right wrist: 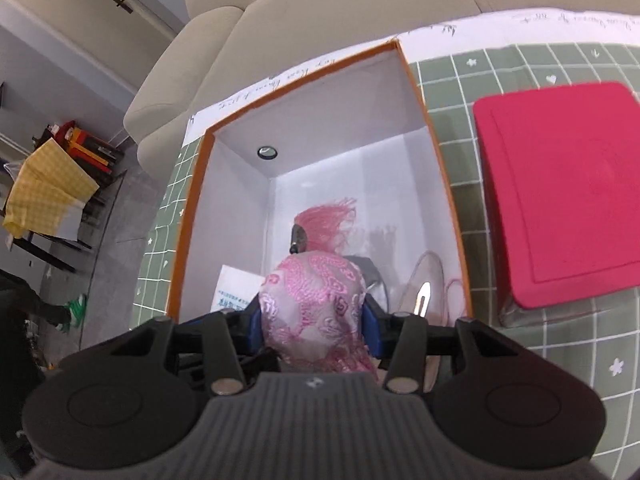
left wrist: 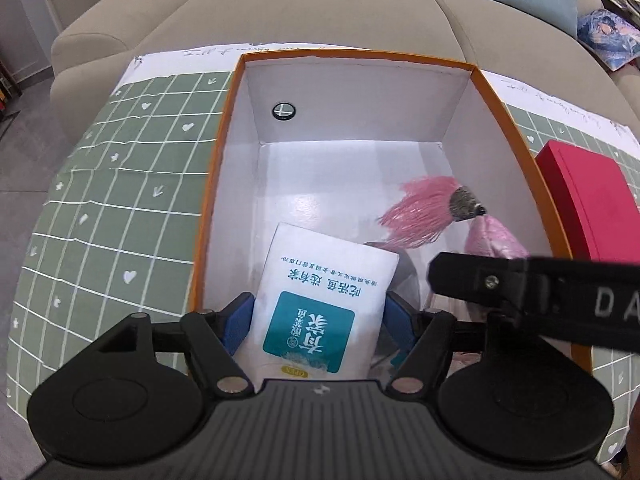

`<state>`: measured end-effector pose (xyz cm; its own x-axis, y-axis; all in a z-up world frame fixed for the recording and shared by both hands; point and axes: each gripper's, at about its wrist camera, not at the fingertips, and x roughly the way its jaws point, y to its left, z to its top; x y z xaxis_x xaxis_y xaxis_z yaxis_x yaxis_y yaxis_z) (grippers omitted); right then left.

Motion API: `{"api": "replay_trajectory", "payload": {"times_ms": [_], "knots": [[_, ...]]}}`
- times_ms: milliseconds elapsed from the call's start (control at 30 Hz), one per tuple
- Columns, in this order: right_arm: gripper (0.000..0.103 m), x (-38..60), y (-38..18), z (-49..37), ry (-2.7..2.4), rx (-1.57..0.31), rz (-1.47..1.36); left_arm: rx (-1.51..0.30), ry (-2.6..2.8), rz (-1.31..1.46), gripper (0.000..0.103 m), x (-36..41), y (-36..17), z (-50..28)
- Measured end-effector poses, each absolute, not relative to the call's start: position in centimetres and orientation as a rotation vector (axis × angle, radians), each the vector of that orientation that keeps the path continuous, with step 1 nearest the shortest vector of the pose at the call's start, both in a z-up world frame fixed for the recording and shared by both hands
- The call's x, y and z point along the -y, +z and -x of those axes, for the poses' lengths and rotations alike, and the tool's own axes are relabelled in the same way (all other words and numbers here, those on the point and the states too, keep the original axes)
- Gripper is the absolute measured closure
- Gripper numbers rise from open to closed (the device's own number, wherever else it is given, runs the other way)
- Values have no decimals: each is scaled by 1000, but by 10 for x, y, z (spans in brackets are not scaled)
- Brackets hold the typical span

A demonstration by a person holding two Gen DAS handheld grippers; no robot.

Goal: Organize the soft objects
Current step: 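Carry the packet and pink pouch into the white box and release both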

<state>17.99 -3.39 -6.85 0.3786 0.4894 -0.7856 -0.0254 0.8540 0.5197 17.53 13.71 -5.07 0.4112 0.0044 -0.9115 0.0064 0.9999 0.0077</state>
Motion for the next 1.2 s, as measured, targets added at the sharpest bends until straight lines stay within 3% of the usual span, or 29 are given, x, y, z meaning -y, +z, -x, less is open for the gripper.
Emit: {"api": "replay_trajectory", "payload": {"times_ms": [167,400,667,1200], "knots": [[56,30,-58,-171,312,-1104,-329,-1118,30,-55,13,-133,-52,-175],[55,46,-43,-172,348,-1079,-384,-981,75,-34,10,-139,-28,-159],[55,41,-46,-176,361,-1087,-395,-1041,121,-2,9,-152,-9,-138],[53,-26,-100,-216,238,-1211,-52,-1109,129,183,9,-190,-16,-123]]}}
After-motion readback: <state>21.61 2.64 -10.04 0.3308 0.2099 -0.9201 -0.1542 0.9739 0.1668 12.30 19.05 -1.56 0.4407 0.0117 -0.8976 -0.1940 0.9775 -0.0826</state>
